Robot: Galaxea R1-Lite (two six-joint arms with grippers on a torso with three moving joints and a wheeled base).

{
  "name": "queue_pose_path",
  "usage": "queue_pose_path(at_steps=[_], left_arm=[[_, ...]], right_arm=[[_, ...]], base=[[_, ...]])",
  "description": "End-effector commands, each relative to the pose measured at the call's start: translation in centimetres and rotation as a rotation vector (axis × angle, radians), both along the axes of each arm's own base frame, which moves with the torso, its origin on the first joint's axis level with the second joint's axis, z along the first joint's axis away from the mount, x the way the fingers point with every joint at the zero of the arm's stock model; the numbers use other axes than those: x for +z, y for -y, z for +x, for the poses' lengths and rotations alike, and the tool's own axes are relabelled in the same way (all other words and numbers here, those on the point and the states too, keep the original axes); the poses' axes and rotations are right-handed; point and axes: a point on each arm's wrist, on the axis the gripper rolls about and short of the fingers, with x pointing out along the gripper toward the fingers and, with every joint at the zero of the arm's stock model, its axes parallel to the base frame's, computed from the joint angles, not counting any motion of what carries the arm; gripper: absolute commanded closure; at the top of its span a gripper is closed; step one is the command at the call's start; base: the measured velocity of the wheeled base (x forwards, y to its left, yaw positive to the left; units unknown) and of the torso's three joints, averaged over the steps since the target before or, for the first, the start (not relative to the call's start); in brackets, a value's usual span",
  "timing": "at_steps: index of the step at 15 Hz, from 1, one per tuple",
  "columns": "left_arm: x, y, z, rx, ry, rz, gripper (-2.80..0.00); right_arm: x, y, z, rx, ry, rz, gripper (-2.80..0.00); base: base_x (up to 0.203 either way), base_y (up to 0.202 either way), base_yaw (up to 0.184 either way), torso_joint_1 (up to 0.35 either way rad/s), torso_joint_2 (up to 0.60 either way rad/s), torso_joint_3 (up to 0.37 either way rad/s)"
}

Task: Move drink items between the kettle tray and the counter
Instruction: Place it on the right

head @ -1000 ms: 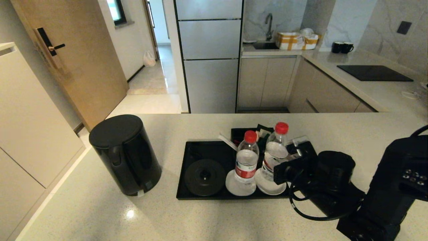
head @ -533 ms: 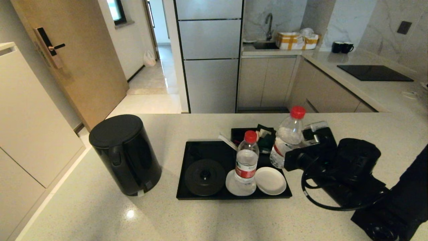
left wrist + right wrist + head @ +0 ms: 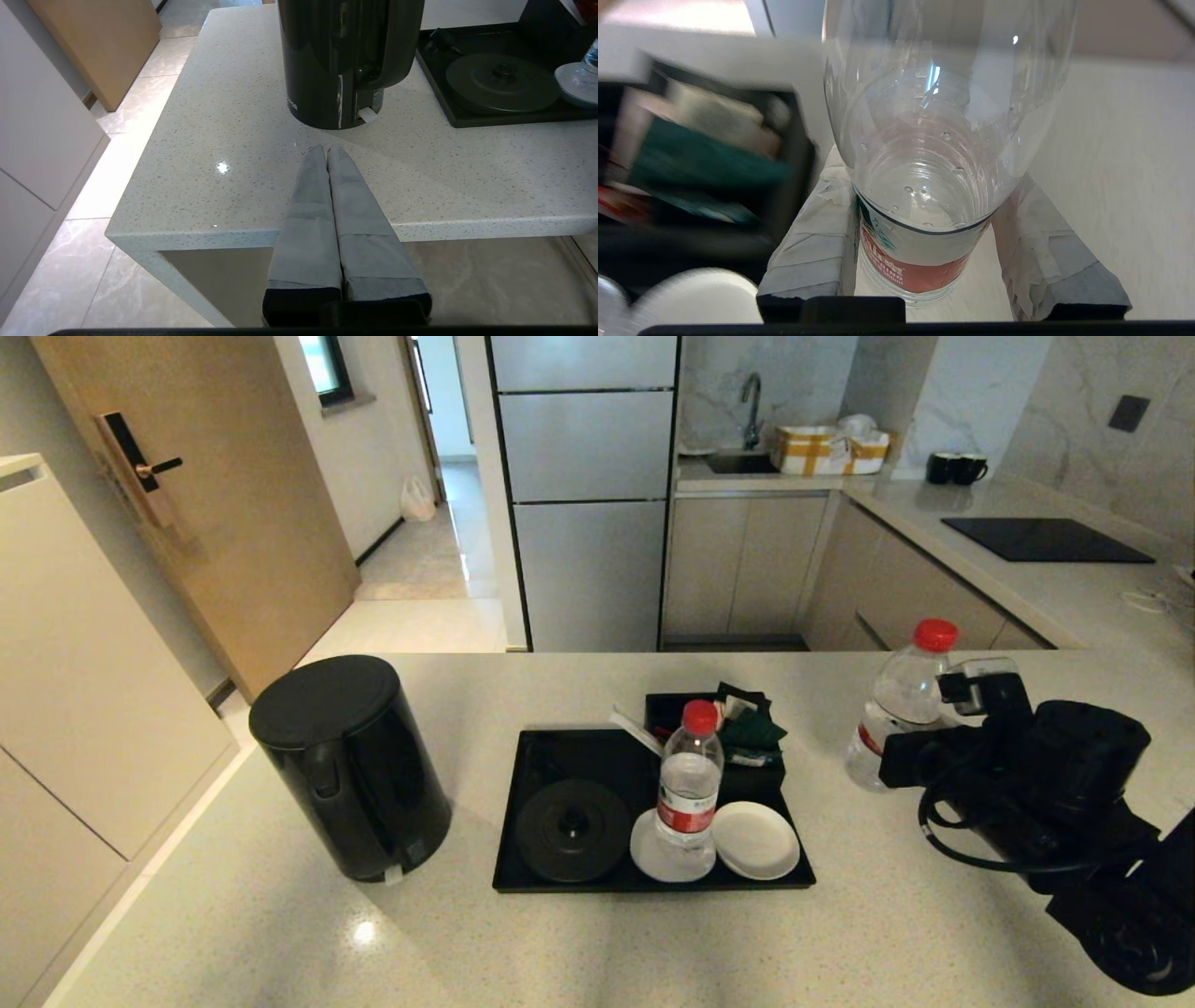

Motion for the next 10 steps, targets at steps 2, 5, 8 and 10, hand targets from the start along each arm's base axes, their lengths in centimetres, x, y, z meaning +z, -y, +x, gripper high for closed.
queue_pose_path(at_steps=[2,5,8,10], left_arm=[[0.0,0.0,0.0,0.0,-0.001,0.0,0.0],[0.0,0.0,0.0,0.0,-0.003,0.0,0.0],[0.0,0.0,0.0,0.0,-0.003,0.0,0.0],[0.0,0.0,0.0,0.0,-0.001,0.0,0.0]], right_arm=[[-1.9,0.8,0.5,-0.032,-0.057,0.011,0.0],[-3.4,1.2,0.8,-0.053,-0.078,0.035,0.0],[-5.0,1.3,0.5,-0.056,-0.129,0.031,0.0],[-5.1,1.3,0.5,-0.056,-0.137,0.03,0.0]], base=[[0.0,0.0,0.0,0.0,0.0,0.0],[0.0,0.0,0.0,0.0,0.0,0.0],[0.0,0.0,0.0,0.0,0.0,0.0],[0.0,0.0,0.0,0.0,0.0,0.0]])
